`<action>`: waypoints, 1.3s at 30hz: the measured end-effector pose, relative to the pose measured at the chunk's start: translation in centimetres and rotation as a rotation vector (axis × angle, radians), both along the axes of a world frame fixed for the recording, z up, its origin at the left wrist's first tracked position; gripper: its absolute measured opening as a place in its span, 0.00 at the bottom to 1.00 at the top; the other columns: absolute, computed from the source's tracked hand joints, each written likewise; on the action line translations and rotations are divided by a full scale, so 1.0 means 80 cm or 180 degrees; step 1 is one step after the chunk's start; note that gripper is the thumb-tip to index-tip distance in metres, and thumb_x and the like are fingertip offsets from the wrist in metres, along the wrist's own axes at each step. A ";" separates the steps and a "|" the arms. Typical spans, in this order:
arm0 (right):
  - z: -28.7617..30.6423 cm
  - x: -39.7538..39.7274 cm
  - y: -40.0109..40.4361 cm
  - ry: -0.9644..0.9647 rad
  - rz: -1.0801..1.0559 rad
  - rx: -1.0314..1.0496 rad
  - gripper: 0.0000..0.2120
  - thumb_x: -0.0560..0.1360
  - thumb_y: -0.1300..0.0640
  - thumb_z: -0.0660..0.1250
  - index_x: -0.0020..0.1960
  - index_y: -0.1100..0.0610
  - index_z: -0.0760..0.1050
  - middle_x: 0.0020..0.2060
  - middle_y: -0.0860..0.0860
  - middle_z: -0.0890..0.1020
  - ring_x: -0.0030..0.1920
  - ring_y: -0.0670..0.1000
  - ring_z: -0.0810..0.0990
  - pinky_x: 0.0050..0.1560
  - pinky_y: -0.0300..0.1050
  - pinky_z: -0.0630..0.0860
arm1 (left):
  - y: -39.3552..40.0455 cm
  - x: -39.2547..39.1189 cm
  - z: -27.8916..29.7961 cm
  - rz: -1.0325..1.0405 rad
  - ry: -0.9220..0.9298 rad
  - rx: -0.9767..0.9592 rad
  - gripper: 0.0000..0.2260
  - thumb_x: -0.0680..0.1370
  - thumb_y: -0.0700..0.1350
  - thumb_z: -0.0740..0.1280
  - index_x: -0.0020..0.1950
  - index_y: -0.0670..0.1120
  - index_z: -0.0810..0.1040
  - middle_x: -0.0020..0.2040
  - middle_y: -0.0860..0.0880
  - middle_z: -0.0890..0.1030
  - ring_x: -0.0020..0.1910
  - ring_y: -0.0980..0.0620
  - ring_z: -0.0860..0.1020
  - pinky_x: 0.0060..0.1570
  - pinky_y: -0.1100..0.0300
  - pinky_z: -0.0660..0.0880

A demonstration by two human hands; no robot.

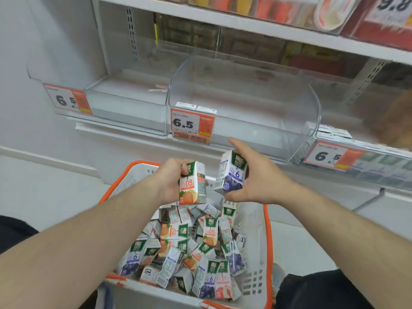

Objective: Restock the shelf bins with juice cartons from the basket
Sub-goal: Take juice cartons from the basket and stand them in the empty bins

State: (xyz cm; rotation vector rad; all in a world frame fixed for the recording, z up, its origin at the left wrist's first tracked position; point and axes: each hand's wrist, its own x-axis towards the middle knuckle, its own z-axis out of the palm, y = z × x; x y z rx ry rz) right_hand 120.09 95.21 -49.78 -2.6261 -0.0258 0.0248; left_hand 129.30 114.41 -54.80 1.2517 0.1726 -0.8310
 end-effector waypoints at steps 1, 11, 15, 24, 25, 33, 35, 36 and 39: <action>0.003 0.000 -0.004 -0.0068 -0.0017 0.0050 0.60 0.59 0.48 0.82 0.78 0.39 0.46 0.72 0.47 0.68 0.69 0.48 0.70 0.66 0.45 0.70 | -0.006 -0.001 0.003 -0.0007 -0.0023 -0.0060 0.18 0.60 0.35 0.51 0.45 0.41 0.73 0.38 0.41 0.74 0.41 0.40 0.76 0.38 0.52 0.76; 0.015 -0.012 -0.049 -0.1151 0.0079 -0.0250 0.58 0.62 0.53 0.79 0.78 0.40 0.42 0.69 0.47 0.67 0.67 0.51 0.69 0.66 0.45 0.69 | -0.067 0.010 0.049 -0.1035 -0.2552 0.1050 0.25 0.71 0.69 0.60 0.36 0.49 0.83 0.36 0.50 0.82 0.38 0.48 0.78 0.47 0.52 0.73; 0.026 -0.018 -0.066 -0.1355 -0.0025 -0.0237 0.57 0.63 0.52 0.79 0.77 0.38 0.42 0.69 0.48 0.68 0.66 0.51 0.70 0.64 0.46 0.70 | -0.097 -0.012 0.065 -0.1764 -0.3448 0.1473 0.16 0.65 0.73 0.65 0.40 0.64 0.79 0.38 0.60 0.83 0.41 0.62 0.80 0.47 0.58 0.76; 0.075 -0.046 -0.116 -0.1493 -0.0824 0.0554 0.54 0.61 0.39 0.77 0.76 0.35 0.47 0.67 0.37 0.61 0.54 0.39 0.75 0.51 0.31 0.72 | -0.168 -0.022 0.089 -0.0923 -0.4183 0.1758 0.13 0.70 0.62 0.68 0.44 0.53 0.77 0.39 0.56 0.80 0.39 0.53 0.77 0.39 0.56 0.73; 0.073 -0.045 -0.119 -0.1553 -0.1005 0.0621 0.52 0.61 0.38 0.76 0.77 0.37 0.51 0.66 0.38 0.64 0.52 0.40 0.76 0.50 0.34 0.73 | -0.174 -0.023 0.090 -0.0860 -0.4319 0.1852 0.14 0.71 0.63 0.67 0.42 0.53 0.76 0.38 0.56 0.79 0.39 0.52 0.76 0.37 0.56 0.71; 0.081 -0.039 -0.129 -0.2322 -0.2039 0.1002 0.25 0.65 0.43 0.70 0.61 0.45 0.77 0.44 0.36 0.80 0.42 0.42 0.81 0.48 0.42 0.79 | -0.228 -0.035 0.112 -0.0882 -0.4714 0.1956 0.14 0.74 0.64 0.64 0.51 0.57 0.77 0.46 0.56 0.80 0.47 0.50 0.77 0.43 0.53 0.75; 0.090 -0.037 -0.151 -0.2542 -0.2347 0.1232 0.15 0.66 0.45 0.68 0.52 0.45 0.79 0.41 0.37 0.81 0.39 0.41 0.81 0.48 0.44 0.80 | -0.242 -0.037 0.119 -0.0863 -0.4756 0.1927 0.14 0.74 0.63 0.64 0.57 0.60 0.76 0.51 0.57 0.80 0.52 0.51 0.77 0.48 0.55 0.74; 0.096 -0.038 -0.165 -0.2652 -0.2521 0.1339 0.14 0.67 0.46 0.67 0.51 0.46 0.79 0.42 0.38 0.82 0.41 0.40 0.81 0.50 0.44 0.80 | -0.247 -0.038 0.121 -0.0857 -0.4764 0.1940 0.16 0.75 0.62 0.64 0.62 0.62 0.75 0.56 0.56 0.79 0.56 0.51 0.76 0.51 0.55 0.74; 0.110 -0.044 -0.210 -0.2841 -0.3002 0.1333 0.19 0.72 0.47 0.66 0.62 0.48 0.79 0.51 0.39 0.81 0.52 0.39 0.79 0.58 0.43 0.77 | -0.260 -0.039 0.116 -0.0879 -0.4686 0.2024 0.21 0.78 0.57 0.63 0.71 0.61 0.69 0.68 0.56 0.72 0.64 0.51 0.73 0.62 0.56 0.71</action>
